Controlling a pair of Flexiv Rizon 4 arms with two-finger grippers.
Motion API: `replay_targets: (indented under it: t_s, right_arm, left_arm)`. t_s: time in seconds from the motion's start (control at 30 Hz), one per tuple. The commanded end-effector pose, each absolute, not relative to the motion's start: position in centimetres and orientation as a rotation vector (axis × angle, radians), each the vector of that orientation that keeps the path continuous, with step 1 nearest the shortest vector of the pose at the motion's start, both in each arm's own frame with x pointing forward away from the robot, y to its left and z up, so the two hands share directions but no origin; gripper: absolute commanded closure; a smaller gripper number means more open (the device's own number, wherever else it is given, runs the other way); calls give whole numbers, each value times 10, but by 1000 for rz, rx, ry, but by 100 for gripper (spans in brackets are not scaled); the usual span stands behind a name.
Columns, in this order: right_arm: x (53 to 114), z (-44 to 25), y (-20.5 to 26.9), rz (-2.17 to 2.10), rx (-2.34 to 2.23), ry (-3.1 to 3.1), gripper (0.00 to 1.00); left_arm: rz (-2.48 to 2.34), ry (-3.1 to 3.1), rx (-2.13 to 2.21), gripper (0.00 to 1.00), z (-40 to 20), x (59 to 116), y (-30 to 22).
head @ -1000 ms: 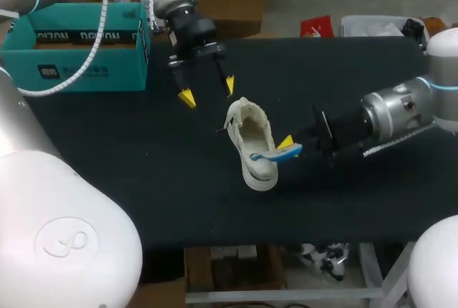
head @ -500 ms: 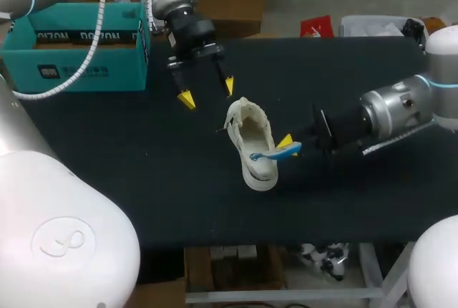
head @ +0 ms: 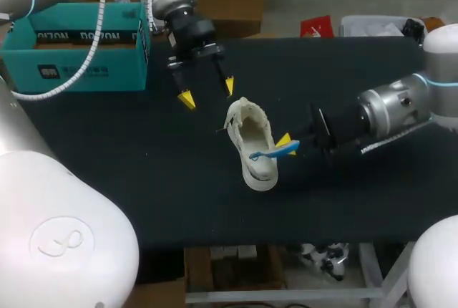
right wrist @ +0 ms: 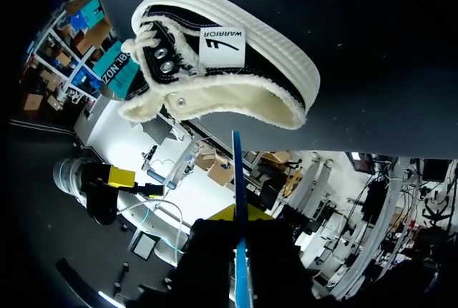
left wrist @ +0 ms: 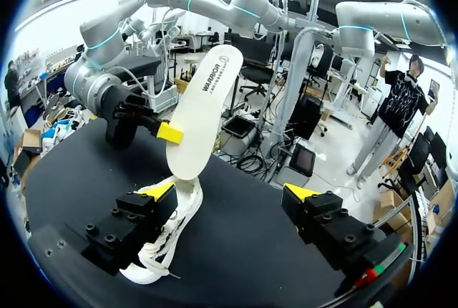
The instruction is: Open the shoe tongue, take the insole out of the shoe, put the insole back into the shoe, and pack the shoe into the shoebox
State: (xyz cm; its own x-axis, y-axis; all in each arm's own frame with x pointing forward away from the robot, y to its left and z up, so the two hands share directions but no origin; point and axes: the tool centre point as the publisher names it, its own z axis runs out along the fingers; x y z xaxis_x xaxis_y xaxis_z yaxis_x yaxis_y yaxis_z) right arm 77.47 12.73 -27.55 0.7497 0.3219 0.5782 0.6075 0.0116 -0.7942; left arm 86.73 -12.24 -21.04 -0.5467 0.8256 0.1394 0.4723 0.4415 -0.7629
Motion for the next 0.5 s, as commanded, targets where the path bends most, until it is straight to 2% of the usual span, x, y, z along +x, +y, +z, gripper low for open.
replay_targets:
  t_s: [0.03, 0.5]
  right_arm:
    - [773, -277, 126, -268, -1588, -757, 100]
    - [775, -280, 126, -339, -1596, -689, 100]
  left_arm:
    - [1028, -2244, -1073, 0, -215, 860, -124]
    - [1379, -2333, -986, 0, -233, 836, -126]
